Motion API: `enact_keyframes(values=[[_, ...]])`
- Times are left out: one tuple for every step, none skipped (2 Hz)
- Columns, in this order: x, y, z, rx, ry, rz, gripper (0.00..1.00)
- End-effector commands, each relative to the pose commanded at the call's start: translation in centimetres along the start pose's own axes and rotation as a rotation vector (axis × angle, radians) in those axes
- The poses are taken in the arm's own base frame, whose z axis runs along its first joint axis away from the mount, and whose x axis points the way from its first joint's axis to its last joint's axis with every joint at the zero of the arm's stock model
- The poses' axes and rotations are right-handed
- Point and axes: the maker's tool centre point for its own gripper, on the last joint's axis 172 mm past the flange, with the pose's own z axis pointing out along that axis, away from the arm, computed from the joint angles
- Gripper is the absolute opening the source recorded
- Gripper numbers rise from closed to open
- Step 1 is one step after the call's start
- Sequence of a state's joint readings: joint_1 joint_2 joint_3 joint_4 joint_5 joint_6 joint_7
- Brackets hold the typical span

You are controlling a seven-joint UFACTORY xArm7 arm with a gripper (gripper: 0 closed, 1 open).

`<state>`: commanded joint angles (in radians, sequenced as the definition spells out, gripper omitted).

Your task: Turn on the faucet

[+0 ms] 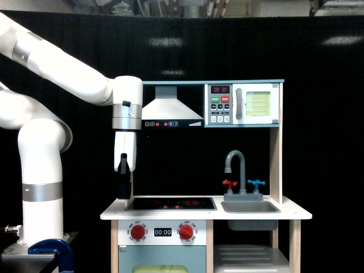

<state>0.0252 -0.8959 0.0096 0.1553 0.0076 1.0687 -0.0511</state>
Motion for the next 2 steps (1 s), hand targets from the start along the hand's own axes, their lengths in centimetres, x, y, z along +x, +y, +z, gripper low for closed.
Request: enact_keyframes(values=[[0.9, 0.0, 0.0, 0.028, 0.087, -0.053, 1.0], [3.2, -0.1, -0.8, 0.061, 0.274, -0.29, 1.0]])
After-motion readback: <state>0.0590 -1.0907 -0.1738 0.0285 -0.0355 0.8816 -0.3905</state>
